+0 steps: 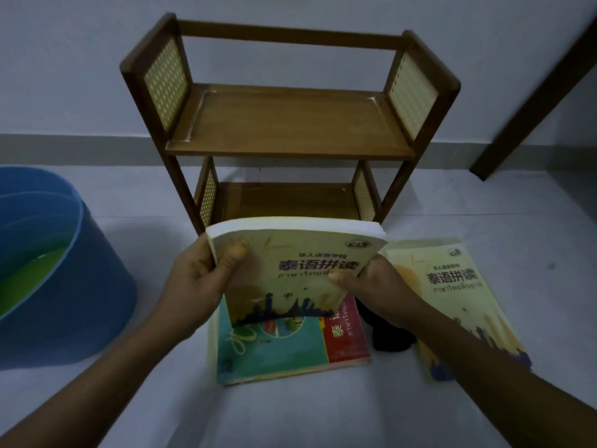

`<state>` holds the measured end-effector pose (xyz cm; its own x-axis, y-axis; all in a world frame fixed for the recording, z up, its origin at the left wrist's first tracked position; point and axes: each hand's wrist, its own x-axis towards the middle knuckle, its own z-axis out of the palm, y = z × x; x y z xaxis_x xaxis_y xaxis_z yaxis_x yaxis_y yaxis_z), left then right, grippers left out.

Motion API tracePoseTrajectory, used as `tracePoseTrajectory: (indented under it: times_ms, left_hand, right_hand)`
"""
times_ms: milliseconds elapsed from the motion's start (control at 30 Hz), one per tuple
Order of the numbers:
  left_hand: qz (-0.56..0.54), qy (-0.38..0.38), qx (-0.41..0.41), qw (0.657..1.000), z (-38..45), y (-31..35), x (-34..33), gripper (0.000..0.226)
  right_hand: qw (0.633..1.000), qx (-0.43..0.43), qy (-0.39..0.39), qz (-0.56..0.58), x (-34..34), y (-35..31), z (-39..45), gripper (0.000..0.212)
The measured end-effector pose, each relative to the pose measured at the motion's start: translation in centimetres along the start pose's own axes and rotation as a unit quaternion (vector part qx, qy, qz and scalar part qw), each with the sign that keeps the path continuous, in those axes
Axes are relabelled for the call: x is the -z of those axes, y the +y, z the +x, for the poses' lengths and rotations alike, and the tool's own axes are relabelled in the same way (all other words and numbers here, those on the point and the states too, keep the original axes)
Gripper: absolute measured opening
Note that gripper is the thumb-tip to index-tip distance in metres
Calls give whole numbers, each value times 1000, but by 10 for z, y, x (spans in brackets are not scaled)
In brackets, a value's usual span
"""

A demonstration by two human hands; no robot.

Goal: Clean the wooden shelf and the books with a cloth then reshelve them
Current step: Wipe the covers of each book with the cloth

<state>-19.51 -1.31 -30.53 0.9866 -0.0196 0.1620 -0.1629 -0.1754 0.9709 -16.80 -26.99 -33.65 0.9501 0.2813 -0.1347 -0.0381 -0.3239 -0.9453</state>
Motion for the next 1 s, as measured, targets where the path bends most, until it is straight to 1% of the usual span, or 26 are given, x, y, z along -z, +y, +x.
tracePoseTrajectory:
  times_ms: [67, 133, 167, 200, 233, 300, 333, 400, 467, 533, 600, 700, 833, 933, 1000]
  left_hand:
    - [-4, 21, 30, 999, -2, -15, -3, 19]
    - [1, 40, 67, 997, -6, -28, -5, 18]
    - [8, 41, 84, 996, -9, -32, -6, 24]
    - [29, 46, 91, 994, -11, -35, -6, 32]
    - [42, 61, 92, 993, -13, -32, -8, 34]
    - [45, 88, 86, 991, -9, -21, -14, 26]
    - [29, 83, 92, 992, -5, -15, -22, 26]
    - [-29, 23, 133, 990, 2, -7, -48, 30]
    - [-98, -47, 200, 974, 10, -6, -84, 30]
    - [-104, -101, 256, 956, 21, -16, -128, 32]
    - [-87, -124, 299, 942, 33, -31, -170, 30]
    - [-94, -129, 356, 921, 53, -47, -235, 31]
    - [-118, -175, 355, 910, 71, -61, -287, 17]
    - [-119, -188, 349, 910, 77, -69, -305, 29]
    - [-104, -211, 336, 912, 75, -74, -309, 28]
  right_hand:
    - [999, -25, 11, 28, -8, 10, 3, 25]
    - [999, -28, 38, 28, -18, 15, 6, 27]
    - [998, -22, 52, 21, -23, 15, 7, 25]
    - [998, -16, 66, 17, -27, 13, 8, 25]
    - [997, -5, 79, 23, -30, 10, 8, 26]
    - [992, 21, 112, 46, -26, 2, 2, 34]
    - [989, 27, 135, 53, -17, 0, -1, 39]
    - [983, 22, 177, 36, 8, 3, -15, 47]
    - [974, -5, 226, -14, 41, 15, -32, 49]
    - [963, -38, 257, -69, 75, 30, -47, 45]
    - [953, -71, 267, -126, 104, 48, -54, 37]
    - [935, -115, 276, -192, 153, 79, -53, 41]
    - [922, -155, 273, -228, 195, 113, -41, 39]
    - [915, -180, 276, -232, 208, 136, -33, 39]
    - [911, -200, 265, -242, 209, 153, -33, 37]
